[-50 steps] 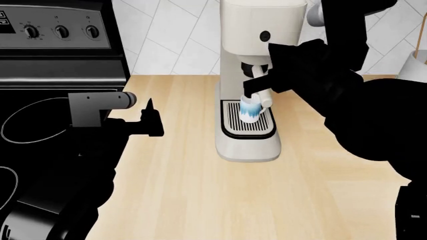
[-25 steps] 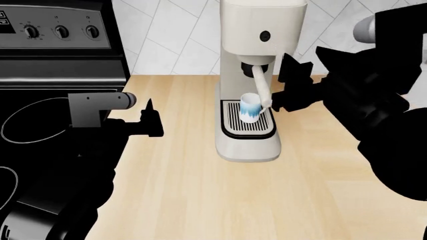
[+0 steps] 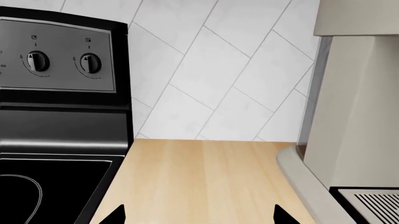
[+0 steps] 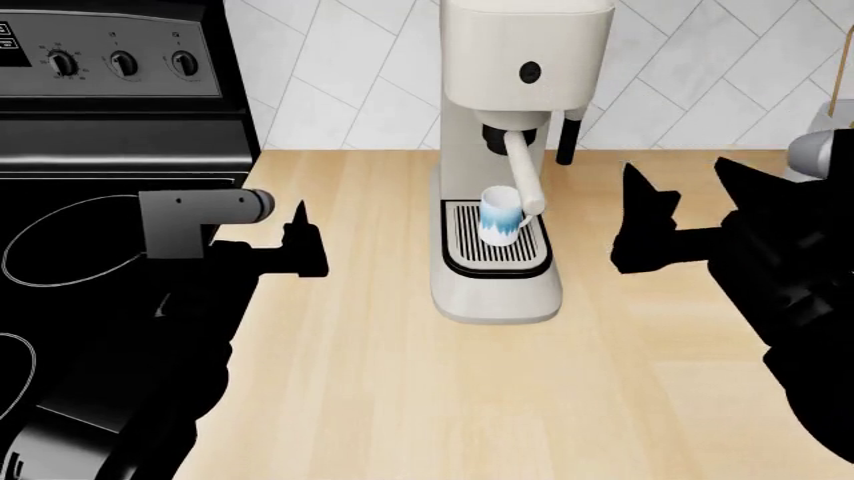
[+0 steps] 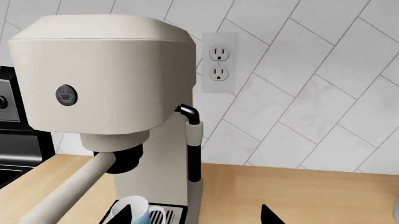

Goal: Press the button on the coffee machine to serve coffee.

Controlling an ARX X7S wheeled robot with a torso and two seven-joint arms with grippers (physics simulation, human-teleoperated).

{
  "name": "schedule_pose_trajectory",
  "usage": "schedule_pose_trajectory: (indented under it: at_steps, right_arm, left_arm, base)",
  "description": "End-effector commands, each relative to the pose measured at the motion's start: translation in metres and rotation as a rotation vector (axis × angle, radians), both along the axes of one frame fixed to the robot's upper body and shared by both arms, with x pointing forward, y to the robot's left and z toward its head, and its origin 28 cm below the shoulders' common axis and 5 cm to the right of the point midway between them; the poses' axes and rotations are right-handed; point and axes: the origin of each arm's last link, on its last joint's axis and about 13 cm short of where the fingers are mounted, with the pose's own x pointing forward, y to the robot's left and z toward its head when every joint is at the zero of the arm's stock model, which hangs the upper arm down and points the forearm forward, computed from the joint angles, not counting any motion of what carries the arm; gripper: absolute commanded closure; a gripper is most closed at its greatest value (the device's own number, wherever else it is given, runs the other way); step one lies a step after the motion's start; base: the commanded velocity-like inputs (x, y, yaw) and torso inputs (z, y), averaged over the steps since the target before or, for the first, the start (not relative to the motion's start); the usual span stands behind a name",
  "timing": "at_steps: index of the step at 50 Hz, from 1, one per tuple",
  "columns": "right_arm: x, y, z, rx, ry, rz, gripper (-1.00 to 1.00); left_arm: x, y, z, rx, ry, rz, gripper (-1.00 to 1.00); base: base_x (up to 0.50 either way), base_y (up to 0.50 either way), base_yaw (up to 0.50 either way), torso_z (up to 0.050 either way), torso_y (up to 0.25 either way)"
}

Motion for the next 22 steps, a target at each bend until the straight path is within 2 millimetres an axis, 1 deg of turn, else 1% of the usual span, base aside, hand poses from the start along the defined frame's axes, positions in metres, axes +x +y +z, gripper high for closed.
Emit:
schedule_pose_trajectory:
  at_steps: [1,6,11,22]
  right_arm:
    - [-0.001,-0.009,-0.029,0.007,0.036,-0.023,-1.00]
    - [-0.002,-0.011,-0.042,0.027,0.055,-0.031,-1.00]
    - [-0.006,-0.014,-0.049,0.040,0.057,-0.044,-1.00]
    - [-0.004,-0.015,-0.067,0.032,0.071,-0.050,-1.00]
  left_arm:
    - [0.000,0.000,-0.006,0.002,0.011,0.005,-1.00]
    - [-0.001,0.002,-0.009,0.002,0.018,0.010,-1.00]
    - [0.000,0.003,-0.012,0.005,0.025,0.014,-1.00]
    - [-0.002,0.005,-0.022,0.006,0.045,0.013,-1.00]
  base:
    - [0.00,0.00,0.00,0.000,0.000]
    - [0.00,0.00,0.00,0.000,0.000]
    - [0.00,0.00,0.00,0.000,0.000]
    - [0.00,0.00,0.00,0.000,0.000]
